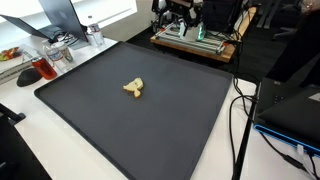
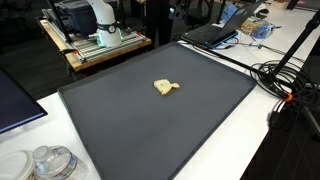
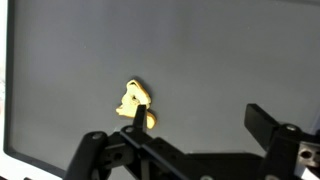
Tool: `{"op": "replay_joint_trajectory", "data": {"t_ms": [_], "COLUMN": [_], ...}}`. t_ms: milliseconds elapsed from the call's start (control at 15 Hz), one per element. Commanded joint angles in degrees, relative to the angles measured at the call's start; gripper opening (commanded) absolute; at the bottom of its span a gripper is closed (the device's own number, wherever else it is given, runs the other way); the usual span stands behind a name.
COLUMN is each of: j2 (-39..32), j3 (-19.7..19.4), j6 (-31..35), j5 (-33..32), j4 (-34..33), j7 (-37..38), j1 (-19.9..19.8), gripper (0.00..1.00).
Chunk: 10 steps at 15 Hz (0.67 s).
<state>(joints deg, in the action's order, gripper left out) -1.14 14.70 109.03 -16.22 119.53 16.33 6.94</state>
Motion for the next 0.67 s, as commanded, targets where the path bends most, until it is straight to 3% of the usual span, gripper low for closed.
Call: {"op": "replay_joint_trajectory", "data": {"t_ms": [0, 333, 600], "j2": [-7.43, -15.31, -21.18], "j3": [-2.6, -6.7, -9.95], "j6": [2.52, 6.91, 8.03], "j5": [-4.29, -10.32, -11.44], "j4": [-4.97, -8.19, -11.89], "j7": [4.65, 10.63, 14.78], "j1": [1.54, 3.24, 5.12], "gripper": [1.0, 1.0, 1.0]}}
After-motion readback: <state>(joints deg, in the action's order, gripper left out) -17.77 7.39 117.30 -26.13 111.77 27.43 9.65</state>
